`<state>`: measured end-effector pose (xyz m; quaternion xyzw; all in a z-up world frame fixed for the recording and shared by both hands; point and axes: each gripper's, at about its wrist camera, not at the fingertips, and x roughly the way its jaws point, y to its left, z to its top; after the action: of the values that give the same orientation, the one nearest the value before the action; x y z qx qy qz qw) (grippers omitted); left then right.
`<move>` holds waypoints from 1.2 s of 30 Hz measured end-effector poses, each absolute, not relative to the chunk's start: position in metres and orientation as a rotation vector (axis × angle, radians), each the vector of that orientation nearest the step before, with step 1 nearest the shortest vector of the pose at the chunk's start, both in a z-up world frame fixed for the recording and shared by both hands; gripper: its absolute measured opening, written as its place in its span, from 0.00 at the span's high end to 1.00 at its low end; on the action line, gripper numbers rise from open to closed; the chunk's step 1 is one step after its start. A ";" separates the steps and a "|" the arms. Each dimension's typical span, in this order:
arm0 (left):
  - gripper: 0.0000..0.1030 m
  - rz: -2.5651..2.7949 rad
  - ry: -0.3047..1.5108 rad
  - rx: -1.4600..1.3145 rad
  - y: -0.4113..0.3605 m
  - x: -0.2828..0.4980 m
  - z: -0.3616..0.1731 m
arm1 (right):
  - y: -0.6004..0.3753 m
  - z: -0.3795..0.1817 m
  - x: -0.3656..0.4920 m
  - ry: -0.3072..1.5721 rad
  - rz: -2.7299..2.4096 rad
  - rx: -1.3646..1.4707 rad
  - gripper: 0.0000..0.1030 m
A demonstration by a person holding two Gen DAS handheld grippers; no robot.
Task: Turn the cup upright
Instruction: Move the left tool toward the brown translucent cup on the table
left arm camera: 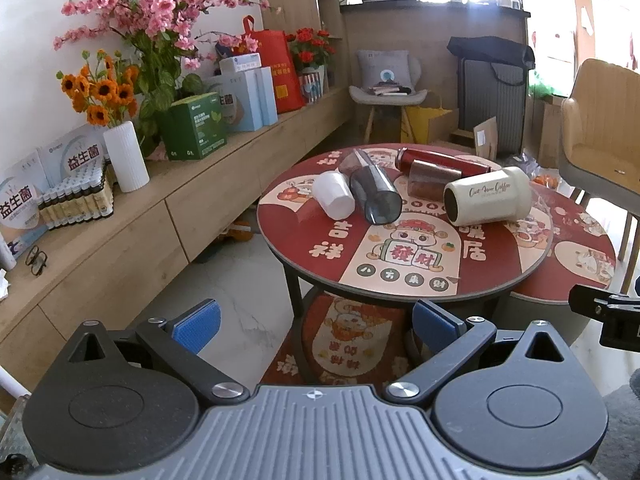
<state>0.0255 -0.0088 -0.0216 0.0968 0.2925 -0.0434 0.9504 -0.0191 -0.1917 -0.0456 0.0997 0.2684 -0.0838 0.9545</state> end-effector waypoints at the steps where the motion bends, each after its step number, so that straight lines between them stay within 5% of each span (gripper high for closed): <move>1: 0.00 -0.088 0.598 0.198 -0.010 0.027 -0.023 | -0.192 -0.047 -0.018 0.547 -0.171 0.204 0.00; 36: 0.00 -0.059 0.630 0.182 -0.069 0.260 -0.013 | -0.272 -0.074 0.154 0.524 -0.127 0.205 0.00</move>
<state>0.2596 -0.0695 -0.0127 0.0893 0.3094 -0.0289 0.9463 0.1543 -0.2723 -0.0744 0.1011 0.2583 -0.0625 0.9587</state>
